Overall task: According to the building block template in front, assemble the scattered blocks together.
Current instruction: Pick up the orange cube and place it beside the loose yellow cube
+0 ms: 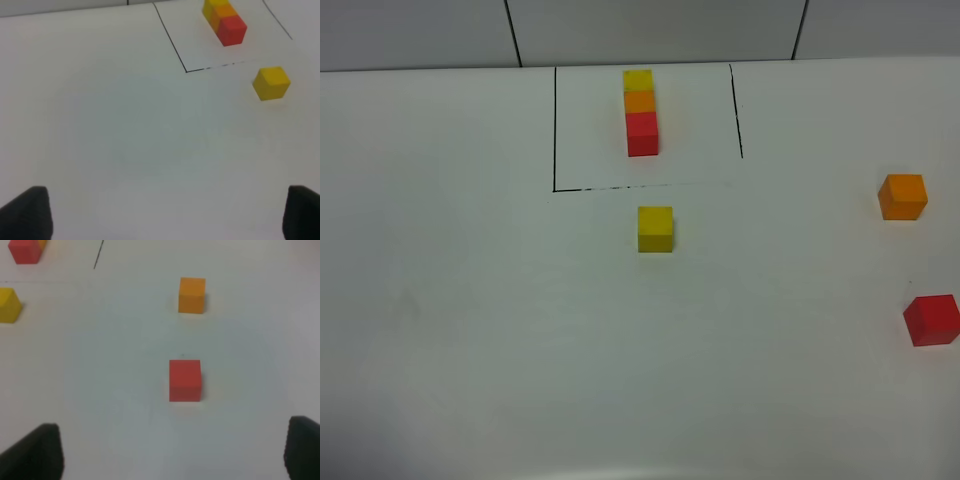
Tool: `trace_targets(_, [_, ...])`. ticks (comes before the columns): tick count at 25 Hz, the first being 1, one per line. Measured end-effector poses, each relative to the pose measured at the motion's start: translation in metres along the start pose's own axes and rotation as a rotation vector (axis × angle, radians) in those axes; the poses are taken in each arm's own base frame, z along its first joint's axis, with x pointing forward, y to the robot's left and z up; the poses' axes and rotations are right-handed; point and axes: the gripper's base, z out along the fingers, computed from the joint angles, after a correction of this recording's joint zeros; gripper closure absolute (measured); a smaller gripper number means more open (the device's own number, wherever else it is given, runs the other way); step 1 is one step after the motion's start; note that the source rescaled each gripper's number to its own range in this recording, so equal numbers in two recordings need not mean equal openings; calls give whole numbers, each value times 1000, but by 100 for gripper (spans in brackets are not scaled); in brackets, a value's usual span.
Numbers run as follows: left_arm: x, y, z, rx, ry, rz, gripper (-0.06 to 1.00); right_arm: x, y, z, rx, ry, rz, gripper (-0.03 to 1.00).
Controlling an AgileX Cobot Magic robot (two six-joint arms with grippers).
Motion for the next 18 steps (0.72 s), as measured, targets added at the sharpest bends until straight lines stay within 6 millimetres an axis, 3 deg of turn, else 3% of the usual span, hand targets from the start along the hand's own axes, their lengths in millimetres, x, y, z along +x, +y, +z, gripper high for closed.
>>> trace_targets(8, [31, -3, -7, 10, -17, 6, 2, 0, 0, 0, 0, 0, 3, 19])
trace_targets(18, [38, -5, -4, 31, 21, 1, 10, 0, 0, 0, 0, 0, 3, 21])
